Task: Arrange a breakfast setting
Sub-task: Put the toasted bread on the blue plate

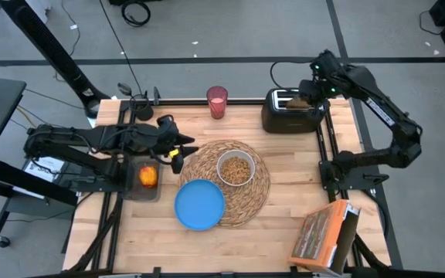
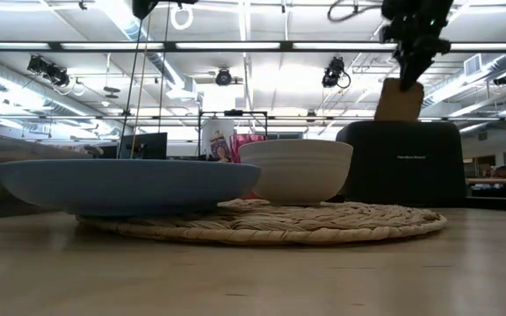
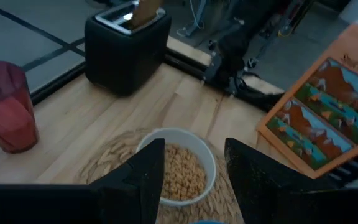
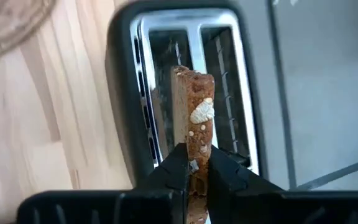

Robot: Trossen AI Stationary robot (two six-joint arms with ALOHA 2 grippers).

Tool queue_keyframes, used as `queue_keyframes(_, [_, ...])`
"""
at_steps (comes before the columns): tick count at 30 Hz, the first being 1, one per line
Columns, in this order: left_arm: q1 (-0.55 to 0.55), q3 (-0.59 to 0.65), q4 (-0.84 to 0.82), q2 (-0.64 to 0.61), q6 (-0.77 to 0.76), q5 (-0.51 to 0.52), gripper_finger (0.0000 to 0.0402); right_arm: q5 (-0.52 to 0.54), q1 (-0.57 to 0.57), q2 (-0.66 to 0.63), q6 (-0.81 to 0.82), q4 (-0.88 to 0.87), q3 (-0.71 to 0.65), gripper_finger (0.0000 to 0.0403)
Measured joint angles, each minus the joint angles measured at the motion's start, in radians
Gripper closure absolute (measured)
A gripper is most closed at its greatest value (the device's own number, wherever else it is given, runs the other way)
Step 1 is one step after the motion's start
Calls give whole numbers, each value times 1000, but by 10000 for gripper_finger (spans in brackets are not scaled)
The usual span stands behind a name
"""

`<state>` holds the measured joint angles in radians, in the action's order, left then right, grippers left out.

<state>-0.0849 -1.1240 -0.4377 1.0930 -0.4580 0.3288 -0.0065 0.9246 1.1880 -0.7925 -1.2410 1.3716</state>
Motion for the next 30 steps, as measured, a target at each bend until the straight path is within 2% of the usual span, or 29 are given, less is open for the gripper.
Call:
queue_keyframes(9, [57,0,175,0,100,1,212,-53,-89,-187,76,99,1,364])
queue_keyframes(12, [74,-2,255,10,111,2,211,-132,-121,-234,166,207,1,364])
queue_keyframes(17, [84,-2,406,64,114,1,204,-316,-179,-281,388,445,2,364])
queue_keyframes(22, [88,-1,545,108,188,0,151,-482,-271,-281,655,714,2,373])
queue_keyframes(27, [86,-1,800,158,445,1,93,-518,-402,-239,874,1052,2,383])
queue_keyframes(30, [81,-1,949,192,526,-2,85,-504,-474,-199,954,1231,2,383])
